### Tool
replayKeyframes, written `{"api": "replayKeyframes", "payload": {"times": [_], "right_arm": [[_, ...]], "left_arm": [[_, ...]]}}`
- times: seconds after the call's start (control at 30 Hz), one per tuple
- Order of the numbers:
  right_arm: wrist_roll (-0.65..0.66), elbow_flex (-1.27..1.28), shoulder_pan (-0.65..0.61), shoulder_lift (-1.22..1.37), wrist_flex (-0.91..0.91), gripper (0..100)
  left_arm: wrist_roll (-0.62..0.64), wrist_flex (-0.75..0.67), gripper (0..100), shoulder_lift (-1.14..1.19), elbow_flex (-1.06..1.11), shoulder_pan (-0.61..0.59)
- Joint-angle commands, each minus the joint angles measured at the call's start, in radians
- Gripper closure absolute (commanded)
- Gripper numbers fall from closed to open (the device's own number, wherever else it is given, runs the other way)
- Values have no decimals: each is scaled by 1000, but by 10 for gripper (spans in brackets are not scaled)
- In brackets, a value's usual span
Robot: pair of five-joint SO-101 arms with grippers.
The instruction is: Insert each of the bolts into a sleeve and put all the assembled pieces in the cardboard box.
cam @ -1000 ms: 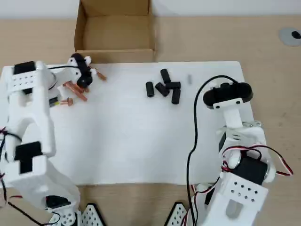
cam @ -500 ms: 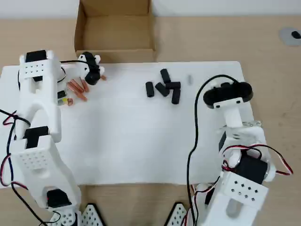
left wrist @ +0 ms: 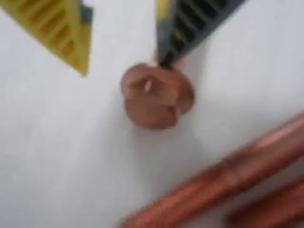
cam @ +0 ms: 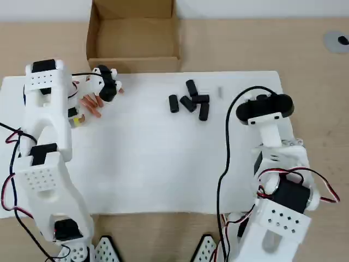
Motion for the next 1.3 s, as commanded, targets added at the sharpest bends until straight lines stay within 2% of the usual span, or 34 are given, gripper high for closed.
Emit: {"api": "replayKeyframes", "payload": {"times": [0.0, 0.43, 0.6, 0.77, 0.9, 1.03, 1.13, 1.27], "right_arm": [[-3, 1, 13, 5, -15, 989], [-3, -4, 12, 5, -12, 989], [-6, -4, 10, 4, -15, 989], [-6, -4, 10, 1, -15, 989], [-6, -5, 8, 1, -17, 989], [-8, -10, -12, 1, -14, 989], [-6, -38, -113, 5, 21, 989], [-8, -77, -321, 25, 72, 989]], "left_arm": [[-173, 9, 889, 33, -66, -34], [-170, 14, 891, 110, -123, -32], [-169, 15, 983, 171, -123, -14], [-104, 15, 988, 186, -126, 17], [9, 32, 988, 156, -180, 29], [92, 158, 987, 44, -292, 29], [227, 224, 986, -65, -362, 40], [517, 226, 985, -219, -407, 54]]}}
